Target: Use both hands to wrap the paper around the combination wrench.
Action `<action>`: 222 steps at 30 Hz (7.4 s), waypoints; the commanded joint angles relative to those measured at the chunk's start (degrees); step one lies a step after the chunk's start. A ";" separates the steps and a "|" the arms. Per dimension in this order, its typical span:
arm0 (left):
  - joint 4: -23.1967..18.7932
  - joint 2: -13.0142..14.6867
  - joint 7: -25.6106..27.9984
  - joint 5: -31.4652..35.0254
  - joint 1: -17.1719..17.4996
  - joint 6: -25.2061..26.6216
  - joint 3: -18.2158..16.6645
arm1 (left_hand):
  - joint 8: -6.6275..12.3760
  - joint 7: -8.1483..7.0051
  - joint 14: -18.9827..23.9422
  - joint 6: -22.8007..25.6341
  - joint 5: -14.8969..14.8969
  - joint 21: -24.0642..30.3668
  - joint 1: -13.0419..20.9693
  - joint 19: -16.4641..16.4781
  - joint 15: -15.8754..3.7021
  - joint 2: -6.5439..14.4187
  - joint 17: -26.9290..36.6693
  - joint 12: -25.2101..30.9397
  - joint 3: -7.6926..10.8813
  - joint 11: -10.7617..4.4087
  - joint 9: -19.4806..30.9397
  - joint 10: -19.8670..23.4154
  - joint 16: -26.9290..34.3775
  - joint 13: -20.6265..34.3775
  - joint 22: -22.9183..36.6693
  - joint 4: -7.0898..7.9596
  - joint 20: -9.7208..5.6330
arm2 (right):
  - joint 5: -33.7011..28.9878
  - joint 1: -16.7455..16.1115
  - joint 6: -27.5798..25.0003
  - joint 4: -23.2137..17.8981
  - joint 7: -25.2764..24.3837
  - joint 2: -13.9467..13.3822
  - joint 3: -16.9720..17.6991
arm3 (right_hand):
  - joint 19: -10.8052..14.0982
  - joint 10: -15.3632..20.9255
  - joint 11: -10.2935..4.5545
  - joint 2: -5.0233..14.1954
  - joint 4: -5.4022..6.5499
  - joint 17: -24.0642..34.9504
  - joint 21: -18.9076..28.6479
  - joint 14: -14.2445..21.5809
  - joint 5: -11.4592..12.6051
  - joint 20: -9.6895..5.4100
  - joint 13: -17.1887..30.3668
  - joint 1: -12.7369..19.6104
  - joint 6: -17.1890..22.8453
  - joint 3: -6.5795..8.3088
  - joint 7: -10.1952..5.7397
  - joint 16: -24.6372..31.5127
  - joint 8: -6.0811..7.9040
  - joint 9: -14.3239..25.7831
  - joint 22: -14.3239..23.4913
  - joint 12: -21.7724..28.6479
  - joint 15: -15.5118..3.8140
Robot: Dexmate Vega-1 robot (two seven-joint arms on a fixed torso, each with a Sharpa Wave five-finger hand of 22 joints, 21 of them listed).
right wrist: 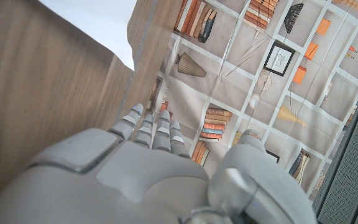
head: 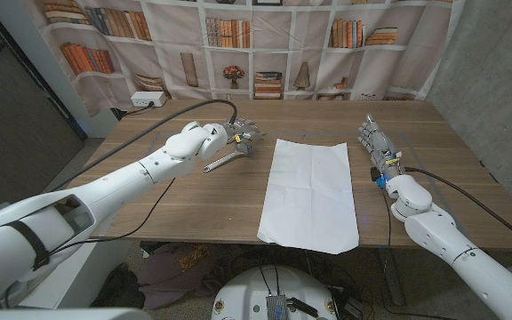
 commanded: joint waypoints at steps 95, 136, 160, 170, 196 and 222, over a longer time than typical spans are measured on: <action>5.93 -11.44 5.86 -7.38 -6.55 -5.66 4.24 | 5.86 -4.76 -1.83 1.27 0.64 0.08 -0.39 -0.52 -0.11 -0.09 0.40 -0.92 2.89 -0.27 19.99 0.38 -0.08 0.36 0.08 1.26 0.32 | 2.16 1.34 1.46 2.78 2.36 0.77 0.19 | -0.72 -0.27 -0.03 -0.19 -0.66 0.16 -0.10 -0.48 -0.12 0.95 0.19 -0.67 -0.03 0.34 -0.06 0.32 -0.03 0.10 0.09 -0.13 0.01; -1.73 -5.81 11.86 -14.38 2.03 -0.86 -2.41 | -0.18 -7.49 -0.91 -10.95 -0.35 0.39 -2.67 0.50 -0.28 -0.94 0.35 -1.73 3.41 0.55 15.01 -1.65 -0.20 0.63 0.13 2.22 0.18 | 3.27 2.78 1.37 4.09 5.42 0.57 -0.26 | -0.80 -0.54 -0.10 -0.14 -0.73 0.17 -0.06 -0.48 -0.12 0.99 0.19 -0.91 0.02 0.48 -0.11 0.37 -0.01 0.10 0.09 -0.20 0.01; -12.81 1.04 14.13 -19.49 11.31 0.37 -8.40 | -7.67 -7.60 -0.83 -19.81 -0.51 -0.03 -9.45 -0.27 -0.36 -2.75 -0.13 -1.45 0.41 -0.10 9.51 -2.13 -0.62 0.61 0.09 5.49 0.10 | 3.39 -0.84 2.95 -0.07 6.20 -1.13 0.50 | -0.93 1.71 -0.28 -0.09 -0.83 0.20 -0.05 -0.37 -0.09 1.28 0.24 -1.00 -0.03 0.64 -0.48 0.41 -0.01 0.11 0.10 0.65 0.52; -15.62 2.19 15.51 -21.62 14.90 -0.07 -10.44 | -10.15 -8.31 -1.34 -23.32 -0.42 -0.19 -10.70 -0.63 0.10 -2.94 -0.23 -1.90 -0.17 0.31 8.28 -3.75 -0.85 0.58 0.08 6.04 0.25 | 0.92 -3.56 4.89 -1.97 4.64 -1.40 0.30 | -0.89 2.66 -0.29 0.01 -1.15 0.16 -0.01 0.12 0.01 1.25 0.28 -0.63 -2.50 0.95 -1.31 0.54 -0.72 0.14 0.11 0.94 0.63; -20.48 6.09 20.59 -27.57 24.53 -3.13 -15.67 | -13.82 -9.27 -1.96 -28.54 -0.31 -0.37 -13.31 -1.20 -0.08 -4.46 -0.36 -1.73 -1.97 -0.30 6.55 -4.67 -0.99 0.68 0.10 6.96 0.08 | -1.01 -7.78 7.80 -4.94 6.17 -4.15 1.80 | -0.62 4.69 -2.63 0.59 -2.64 0.01 0.05 0.42 0.45 1.10 0.35 1.81 -1.02 2.30 -2.15 0.44 0.25 0.18 0.07 1.54 -0.20; -22.87 7.88 25.82 -34.19 32.62 -8.13 -19.93 | -13.27 -9.12 -1.81 -25.26 -0.04 -0.29 -15.20 -1.10 -0.30 -5.81 -0.42 -1.46 -3.55 -0.43 5.60 -4.55 -0.82 0.77 0.13 7.55 -0.06 | -4.66 -14.81 14.15 -6.46 8.17 -7.98 4.72 | -0.99 6.00 -5.80 0.98 -4.51 -0.04 -0.08 -0.20 0.88 0.76 0.62 5.47 -0.50 4.13 -4.58 0.21 0.42 0.22 0.07 1.92 -1.88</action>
